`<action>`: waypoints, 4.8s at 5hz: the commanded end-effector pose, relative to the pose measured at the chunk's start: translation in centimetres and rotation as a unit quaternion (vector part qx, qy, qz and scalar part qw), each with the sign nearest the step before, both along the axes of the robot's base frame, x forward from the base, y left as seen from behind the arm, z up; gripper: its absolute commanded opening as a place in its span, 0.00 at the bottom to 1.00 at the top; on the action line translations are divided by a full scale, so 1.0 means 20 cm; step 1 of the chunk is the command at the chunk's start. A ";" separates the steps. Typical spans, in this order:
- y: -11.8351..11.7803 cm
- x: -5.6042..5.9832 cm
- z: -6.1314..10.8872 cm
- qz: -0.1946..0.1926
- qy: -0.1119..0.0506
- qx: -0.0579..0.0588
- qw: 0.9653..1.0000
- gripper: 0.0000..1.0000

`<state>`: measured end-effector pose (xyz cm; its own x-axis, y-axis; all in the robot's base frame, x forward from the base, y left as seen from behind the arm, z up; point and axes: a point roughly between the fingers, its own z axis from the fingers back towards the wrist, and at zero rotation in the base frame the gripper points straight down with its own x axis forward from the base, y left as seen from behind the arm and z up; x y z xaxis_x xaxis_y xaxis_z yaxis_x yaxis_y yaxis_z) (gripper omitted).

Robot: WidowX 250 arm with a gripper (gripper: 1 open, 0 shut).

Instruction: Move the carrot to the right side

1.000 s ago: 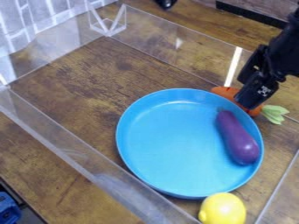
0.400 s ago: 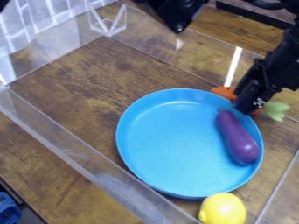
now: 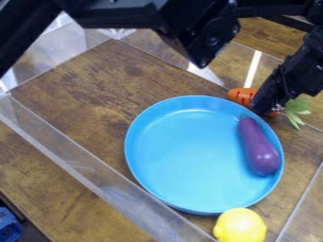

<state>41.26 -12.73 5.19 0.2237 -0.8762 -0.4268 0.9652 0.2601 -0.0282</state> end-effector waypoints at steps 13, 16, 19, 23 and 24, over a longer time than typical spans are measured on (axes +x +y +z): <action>-0.26 -0.55 -0.11 -0.168 0.028 -0.022 0.985 1.00; -0.28 -0.69 -0.15 -0.149 0.033 -0.022 0.988 0.00; -0.28 -0.70 -0.14 -0.081 0.038 -0.022 0.996 1.00; -0.24 -0.76 -0.17 -0.069 0.059 -0.015 0.996 1.00; -0.24 -0.77 -0.18 -0.065 0.068 -0.012 0.996 1.00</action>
